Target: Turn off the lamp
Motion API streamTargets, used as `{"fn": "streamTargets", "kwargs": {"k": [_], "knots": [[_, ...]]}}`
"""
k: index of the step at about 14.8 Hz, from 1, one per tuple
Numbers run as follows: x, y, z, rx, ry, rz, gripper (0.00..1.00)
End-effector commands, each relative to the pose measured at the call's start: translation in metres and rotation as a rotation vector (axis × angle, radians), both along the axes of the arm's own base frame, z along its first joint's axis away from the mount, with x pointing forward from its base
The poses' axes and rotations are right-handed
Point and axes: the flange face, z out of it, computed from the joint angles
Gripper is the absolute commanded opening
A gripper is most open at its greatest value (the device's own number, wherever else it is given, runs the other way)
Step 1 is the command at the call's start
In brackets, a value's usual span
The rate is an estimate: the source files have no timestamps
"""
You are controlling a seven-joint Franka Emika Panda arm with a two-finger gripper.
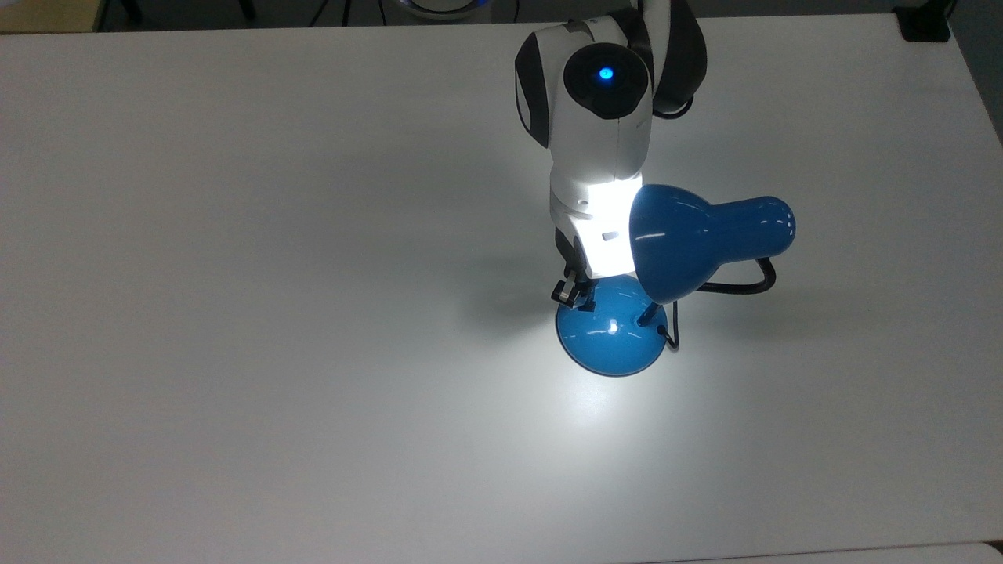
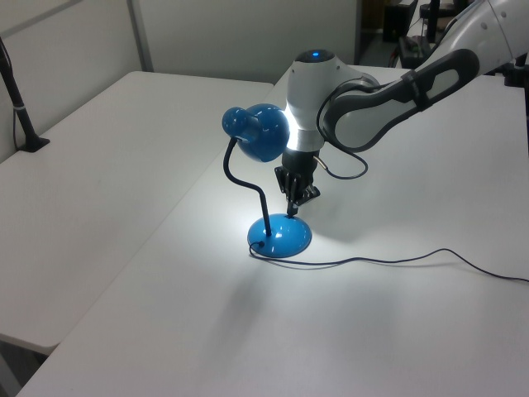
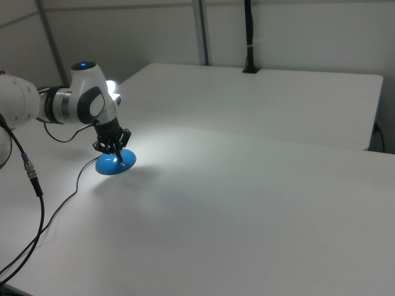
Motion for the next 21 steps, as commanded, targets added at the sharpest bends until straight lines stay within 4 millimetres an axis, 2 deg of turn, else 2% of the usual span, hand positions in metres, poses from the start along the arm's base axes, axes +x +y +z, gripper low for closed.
{"fn": "streamTargets", "kwargs": {"k": [1, 6, 10, 20, 21], "knots": [[0.000, -0.001, -0.009, -0.006, -0.017, -0.014, 0.00], [-0.003, -0.005, -0.017, -0.010, -0.005, -0.019, 0.00], [-0.010, -0.012, -0.038, -0.012, 0.004, -0.030, 0.00], [-0.026, -0.028, -0.068, -0.023, 0.075, -0.079, 0.00], [-0.029, -0.030, -0.064, -0.020, 0.074, -0.092, 0.00]]}}
